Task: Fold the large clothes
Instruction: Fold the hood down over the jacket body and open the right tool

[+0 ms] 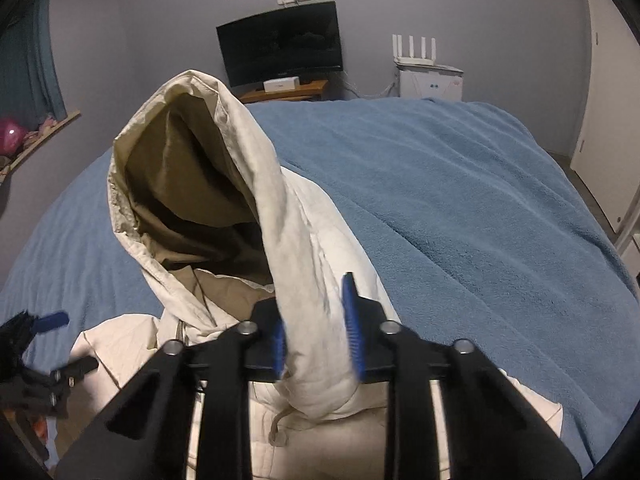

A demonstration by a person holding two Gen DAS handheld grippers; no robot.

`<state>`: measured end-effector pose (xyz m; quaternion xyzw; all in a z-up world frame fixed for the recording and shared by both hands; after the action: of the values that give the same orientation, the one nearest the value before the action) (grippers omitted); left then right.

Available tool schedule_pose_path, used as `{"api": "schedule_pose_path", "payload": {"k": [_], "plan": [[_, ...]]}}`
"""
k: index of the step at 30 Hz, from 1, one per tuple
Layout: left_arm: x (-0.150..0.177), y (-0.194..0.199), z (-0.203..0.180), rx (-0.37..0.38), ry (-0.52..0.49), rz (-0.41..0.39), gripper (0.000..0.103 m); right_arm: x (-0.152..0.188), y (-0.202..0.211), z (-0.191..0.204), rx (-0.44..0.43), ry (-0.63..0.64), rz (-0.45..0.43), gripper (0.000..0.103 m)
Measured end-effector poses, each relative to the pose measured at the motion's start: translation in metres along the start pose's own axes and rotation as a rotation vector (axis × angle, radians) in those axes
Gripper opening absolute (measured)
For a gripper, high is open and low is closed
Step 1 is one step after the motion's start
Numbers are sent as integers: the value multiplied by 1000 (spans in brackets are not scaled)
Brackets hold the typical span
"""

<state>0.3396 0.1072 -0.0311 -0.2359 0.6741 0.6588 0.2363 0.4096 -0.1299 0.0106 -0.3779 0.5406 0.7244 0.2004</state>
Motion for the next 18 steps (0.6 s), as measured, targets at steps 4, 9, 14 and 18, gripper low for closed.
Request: {"api": "schedule_pose_path", "payload": {"k": [4,9,14,18], "plan": [[-24,6,2,-39,14,-77,95,8,13,0,-19,37,-36,9],[-47,16,4,-88,-7,-166,95,28,34,2,-44,104,-68,8],[-51,18,-16,-190,-210,-212,65,49,47,-3,-72,143,-70,8],[-36,1,-34,-231,-363,-128,20,62,50,-5,-75,168,-68,8]]}}
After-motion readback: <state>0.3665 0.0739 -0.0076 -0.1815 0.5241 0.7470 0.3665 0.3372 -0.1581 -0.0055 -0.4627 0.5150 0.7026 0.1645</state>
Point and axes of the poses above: each gripper's, at about its wrist camera, not at the fingertips, and y roughly against the way its jaws point, z to its left, x to its underside, the point moved 5 cm from there along -y, roughly the way its jaws point, and after that the axes turned 1 degree about -y, right-handed, at the moved point
